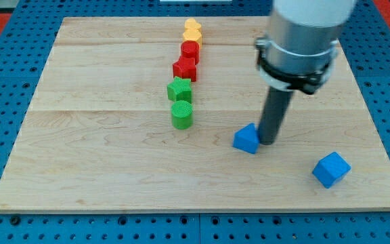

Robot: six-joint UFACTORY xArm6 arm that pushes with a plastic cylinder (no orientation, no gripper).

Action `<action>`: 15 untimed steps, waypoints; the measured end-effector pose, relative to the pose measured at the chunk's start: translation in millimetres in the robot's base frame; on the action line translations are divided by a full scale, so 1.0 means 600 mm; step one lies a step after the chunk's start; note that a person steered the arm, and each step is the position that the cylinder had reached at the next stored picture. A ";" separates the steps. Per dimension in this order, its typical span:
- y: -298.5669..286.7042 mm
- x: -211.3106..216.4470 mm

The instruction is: Push the blue triangle towards downside of green circle

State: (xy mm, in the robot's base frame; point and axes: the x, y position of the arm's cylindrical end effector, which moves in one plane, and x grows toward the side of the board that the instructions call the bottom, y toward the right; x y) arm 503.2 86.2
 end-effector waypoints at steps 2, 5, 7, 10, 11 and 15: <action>-0.138 0.002; -0.164 0.070; -0.171 0.051; -0.105 0.023; 0.032 0.010; 0.157 0.137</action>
